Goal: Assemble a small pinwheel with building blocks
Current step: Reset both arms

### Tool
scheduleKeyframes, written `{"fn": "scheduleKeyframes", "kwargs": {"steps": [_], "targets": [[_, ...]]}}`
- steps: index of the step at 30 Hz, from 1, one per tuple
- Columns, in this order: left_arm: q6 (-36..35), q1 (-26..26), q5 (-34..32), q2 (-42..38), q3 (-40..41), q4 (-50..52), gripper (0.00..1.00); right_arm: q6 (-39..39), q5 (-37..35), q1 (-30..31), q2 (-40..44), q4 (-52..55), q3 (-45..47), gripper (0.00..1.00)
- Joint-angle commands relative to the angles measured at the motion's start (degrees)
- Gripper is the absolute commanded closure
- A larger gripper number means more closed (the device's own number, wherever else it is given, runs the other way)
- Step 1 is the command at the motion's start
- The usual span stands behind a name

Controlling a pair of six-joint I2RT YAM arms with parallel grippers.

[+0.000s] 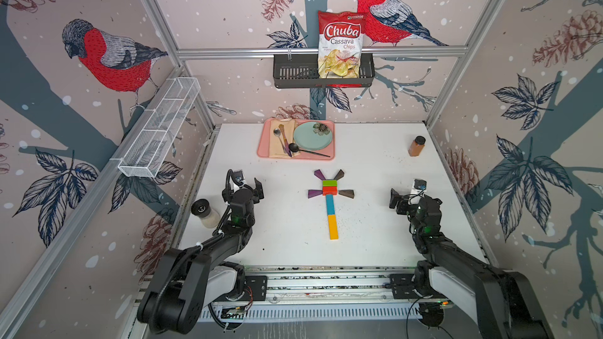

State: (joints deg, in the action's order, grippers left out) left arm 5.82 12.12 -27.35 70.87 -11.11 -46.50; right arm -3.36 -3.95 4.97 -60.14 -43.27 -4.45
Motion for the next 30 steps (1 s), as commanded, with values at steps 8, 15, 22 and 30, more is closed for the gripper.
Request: {"fn": "scheduleKeyframes", "kwargs": {"steps": [8, 15, 22, 30], "targets": [[-8.27, -2.8, 5.0, 13.87, 3.27, -33.05, 0.03, 3.27, 8.05, -4.78, -25.93, -35.9, -3.43, 0.0], [-7.85, -4.4, 8.03, 15.92, 0.35, -29.53, 0.03, 1.28, 9.02, -6.6, -25.51, -27.93, -7.5, 0.01], [-7.23, -4.65, 7.58, 16.04, -0.72, -27.55, 0.03, 0.86, 7.8, -6.57, -25.5, -26.57, -8.03, 0.01], [-6.88, -4.94, 7.67, 15.71, -0.54, -27.39, 0.03, 0.81, 7.78, -6.64, -25.47, -26.77, -7.99, 0.01]]}}
